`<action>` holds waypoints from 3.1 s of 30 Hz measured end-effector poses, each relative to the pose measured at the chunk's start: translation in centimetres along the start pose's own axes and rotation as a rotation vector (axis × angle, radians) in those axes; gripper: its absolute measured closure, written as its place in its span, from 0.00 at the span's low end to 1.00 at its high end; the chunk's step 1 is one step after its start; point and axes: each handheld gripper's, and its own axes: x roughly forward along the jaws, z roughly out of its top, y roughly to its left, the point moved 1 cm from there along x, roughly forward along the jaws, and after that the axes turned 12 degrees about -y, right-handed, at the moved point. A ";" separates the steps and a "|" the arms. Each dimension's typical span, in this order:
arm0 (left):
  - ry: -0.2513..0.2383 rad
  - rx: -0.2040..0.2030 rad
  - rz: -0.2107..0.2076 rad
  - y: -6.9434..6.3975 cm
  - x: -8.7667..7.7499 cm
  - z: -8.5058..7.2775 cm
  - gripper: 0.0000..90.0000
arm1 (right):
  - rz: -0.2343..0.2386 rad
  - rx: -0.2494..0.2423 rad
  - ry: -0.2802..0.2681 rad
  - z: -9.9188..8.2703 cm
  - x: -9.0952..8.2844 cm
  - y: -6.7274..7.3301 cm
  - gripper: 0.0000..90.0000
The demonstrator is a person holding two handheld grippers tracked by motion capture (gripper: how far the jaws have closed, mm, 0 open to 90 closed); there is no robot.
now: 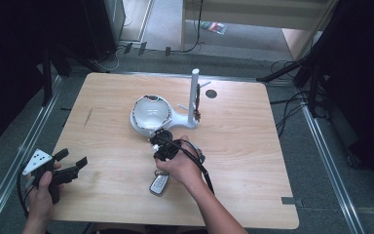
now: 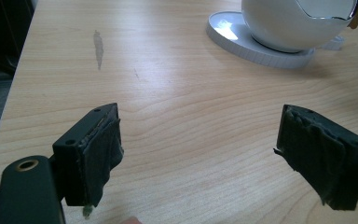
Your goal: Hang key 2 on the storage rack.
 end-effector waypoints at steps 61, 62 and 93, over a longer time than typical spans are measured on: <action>0.001 0.012 -0.001 -0.1 0.0 0.0 0.16 | 0.088 0.063 -0.538 0.3 -9.5 -5.6 0.86; 0.001 0.013 -0.001 -0.1 0.0 0.0 0.16 | 0.082 0.068 -0.541 0.2 -9.5 -5.7 0.86; 0.005 0.014 -0.002 -0.1 0.0 0.0 0.16 | 0.092 0.176 -0.587 -0.1 -8.3 -11.6 0.86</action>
